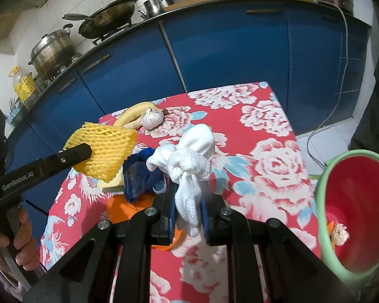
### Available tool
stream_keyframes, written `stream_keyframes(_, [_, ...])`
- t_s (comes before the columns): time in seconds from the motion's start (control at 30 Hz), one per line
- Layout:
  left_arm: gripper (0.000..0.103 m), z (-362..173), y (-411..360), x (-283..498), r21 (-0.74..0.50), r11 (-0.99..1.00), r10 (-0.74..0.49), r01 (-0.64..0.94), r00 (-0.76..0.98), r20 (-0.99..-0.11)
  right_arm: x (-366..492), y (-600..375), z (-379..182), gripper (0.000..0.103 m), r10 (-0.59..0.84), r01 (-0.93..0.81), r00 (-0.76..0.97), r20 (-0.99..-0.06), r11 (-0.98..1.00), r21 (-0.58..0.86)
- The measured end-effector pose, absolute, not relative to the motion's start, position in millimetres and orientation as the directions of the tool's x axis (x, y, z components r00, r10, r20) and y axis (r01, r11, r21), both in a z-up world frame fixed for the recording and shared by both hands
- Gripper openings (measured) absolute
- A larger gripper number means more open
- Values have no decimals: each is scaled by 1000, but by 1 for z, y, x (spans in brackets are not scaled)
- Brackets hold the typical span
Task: Collect trash
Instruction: 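Carry the foam mesh and white cloth over the red bucket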
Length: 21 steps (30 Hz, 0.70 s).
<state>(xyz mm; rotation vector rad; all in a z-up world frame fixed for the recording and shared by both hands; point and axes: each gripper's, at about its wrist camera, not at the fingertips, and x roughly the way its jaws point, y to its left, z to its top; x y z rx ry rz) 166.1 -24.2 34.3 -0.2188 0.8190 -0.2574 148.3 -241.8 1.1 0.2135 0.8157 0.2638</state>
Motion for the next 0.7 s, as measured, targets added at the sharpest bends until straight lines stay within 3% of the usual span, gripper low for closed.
stream_keyframes(0.7, [19, 20, -145, 151, -257, 904, -411, 343, 525, -745, 92, -357, -14, 19, 162, 51, 668, -726, 964, 262])
